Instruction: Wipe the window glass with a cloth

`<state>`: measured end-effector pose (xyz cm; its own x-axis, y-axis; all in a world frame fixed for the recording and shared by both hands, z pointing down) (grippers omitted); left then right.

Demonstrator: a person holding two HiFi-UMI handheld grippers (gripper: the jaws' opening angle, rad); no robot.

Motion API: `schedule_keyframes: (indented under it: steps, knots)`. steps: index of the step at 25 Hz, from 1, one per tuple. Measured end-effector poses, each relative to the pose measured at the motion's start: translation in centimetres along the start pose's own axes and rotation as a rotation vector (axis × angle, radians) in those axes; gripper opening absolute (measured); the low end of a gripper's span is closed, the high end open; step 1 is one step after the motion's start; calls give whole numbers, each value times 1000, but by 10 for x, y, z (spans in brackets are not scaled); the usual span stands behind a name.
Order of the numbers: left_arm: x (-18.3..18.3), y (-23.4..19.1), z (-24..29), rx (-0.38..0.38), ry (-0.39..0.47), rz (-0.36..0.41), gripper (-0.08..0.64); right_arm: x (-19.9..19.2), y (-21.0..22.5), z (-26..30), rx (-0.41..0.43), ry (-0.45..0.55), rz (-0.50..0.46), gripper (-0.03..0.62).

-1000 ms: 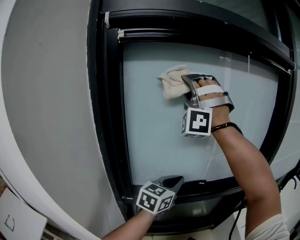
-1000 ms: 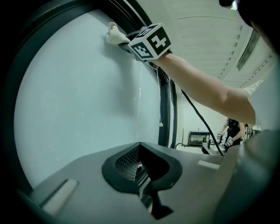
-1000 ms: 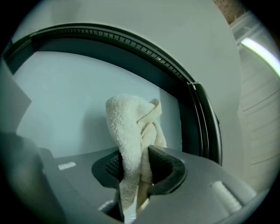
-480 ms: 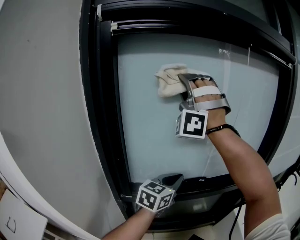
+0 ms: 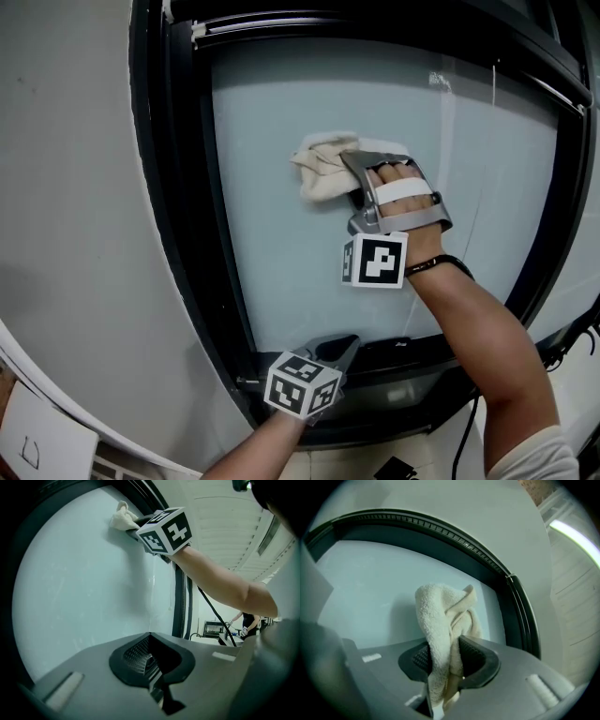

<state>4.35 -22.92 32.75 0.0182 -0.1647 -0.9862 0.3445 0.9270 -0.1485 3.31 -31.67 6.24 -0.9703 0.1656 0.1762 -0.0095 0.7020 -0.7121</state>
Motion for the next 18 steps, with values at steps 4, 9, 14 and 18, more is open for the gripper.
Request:
schedule_keyframes:
  steps: [4, 9, 14, 18]
  knots:
    - [-7, 1, -2, 12, 2, -7, 17, 1, -11, -10, 4, 9, 19, 114]
    - [-16, 2, -3, 24, -2, -16, 17, 2, -21, -22, 14, 19, 36, 114]
    - [-30, -3, -3, 34, -21, -40, 17, 4, -31, -32, 20, 23, 48, 114]
    - [-40, -7, -5, 38, -21, -53, 17, 7, -41, -41, 24, 29, 48, 114]
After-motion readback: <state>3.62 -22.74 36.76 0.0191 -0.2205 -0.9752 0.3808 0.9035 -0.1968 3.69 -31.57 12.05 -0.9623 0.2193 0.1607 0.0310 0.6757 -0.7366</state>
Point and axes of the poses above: the fingertips, and each gripper's own axes: z forward along the fingers, y to its right, x out of its top, the point moved 4 cm from there along -z, backward along the fingers, and after that the axes turned 15 degrees about -x, right-handed, at the moved point
